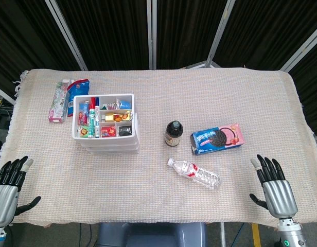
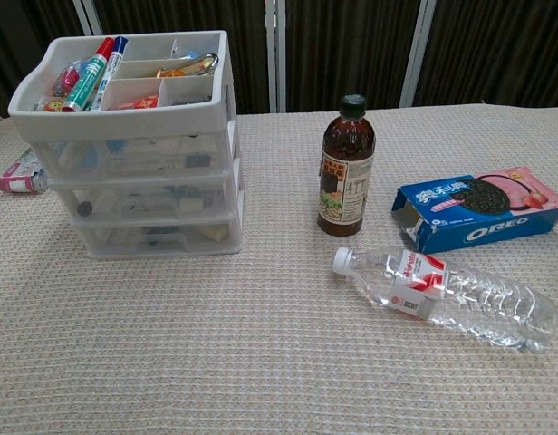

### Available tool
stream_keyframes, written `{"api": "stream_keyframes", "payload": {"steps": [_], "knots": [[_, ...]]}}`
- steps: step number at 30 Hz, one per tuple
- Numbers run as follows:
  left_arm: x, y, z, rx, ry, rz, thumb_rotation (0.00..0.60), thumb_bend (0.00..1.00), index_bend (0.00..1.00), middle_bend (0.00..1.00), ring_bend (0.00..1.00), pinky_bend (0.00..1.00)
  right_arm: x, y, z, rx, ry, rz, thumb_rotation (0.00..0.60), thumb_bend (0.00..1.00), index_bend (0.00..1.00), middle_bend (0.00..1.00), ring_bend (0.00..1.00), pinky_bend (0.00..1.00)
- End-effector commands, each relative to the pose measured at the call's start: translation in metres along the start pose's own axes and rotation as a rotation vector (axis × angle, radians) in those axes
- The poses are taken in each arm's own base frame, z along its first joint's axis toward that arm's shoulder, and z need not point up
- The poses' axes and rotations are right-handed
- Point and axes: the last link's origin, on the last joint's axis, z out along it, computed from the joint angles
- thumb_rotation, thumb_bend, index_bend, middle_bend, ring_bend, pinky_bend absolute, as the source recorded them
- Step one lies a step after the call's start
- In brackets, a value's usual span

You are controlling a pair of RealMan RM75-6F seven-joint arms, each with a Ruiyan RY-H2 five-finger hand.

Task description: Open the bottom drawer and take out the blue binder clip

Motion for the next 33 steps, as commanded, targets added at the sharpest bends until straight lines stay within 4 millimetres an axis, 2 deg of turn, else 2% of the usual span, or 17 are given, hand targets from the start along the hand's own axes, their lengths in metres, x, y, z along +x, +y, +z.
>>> {"api": "stream_keyframes", "payload": {"steps": [1,17,28,30,31,32,33], "knots": [[0.000,0.000,0.000,0.000,0.000,-0.001,0.600,0.10,0.00,0.00,0.00,0.00,0.000,0.000,0.000,0.000,0.002,0.001,0.600,0.00,0.00,0.00,0.00,0.00],[-0.003,0.000,0.003,-0.002,-0.017,-0.006,0.600,0.10,0.00,0.00,0.00,0.00,0.003,0.001,0.001,-0.006,0.006,0.014,0.600,0.00,0.00,0.00,0.00,0.00],[-0.009,0.011,0.004,-0.040,-0.020,-0.052,0.600,0.15,0.00,0.00,0.00,0.00,0.005,0.002,-0.001,-0.006,0.008,0.021,0.600,0.00,0.00,0.00,0.00,0.00],[-0.011,0.013,0.004,-0.048,-0.025,-0.062,0.600,0.22,0.00,0.02,0.05,0.06,0.006,0.002,-0.001,-0.005,0.012,0.024,0.600,0.00,0.00,0.00,0.00,0.00],[-0.013,0.015,0.004,-0.054,-0.024,-0.071,0.600,0.28,0.00,0.11,0.16,0.14,0.007,0.002,-0.001,-0.005,0.014,0.025,0.600,0.00,0.00,0.00,0.00,0.00],[-0.014,0.018,0.006,-0.060,-0.017,-0.085,0.600,0.35,0.00,0.23,0.29,0.24,0.007,0.002,-0.002,-0.005,0.015,0.027,0.600,0.00,0.00,0.00,0.00,0.00],[-0.015,0.020,0.007,-0.064,-0.008,-0.098,0.600,0.39,0.00,0.33,0.38,0.30,0.007,0.002,-0.002,-0.006,0.015,0.028,0.600,0.00,0.00,0.00,0.00,0.00]]}}
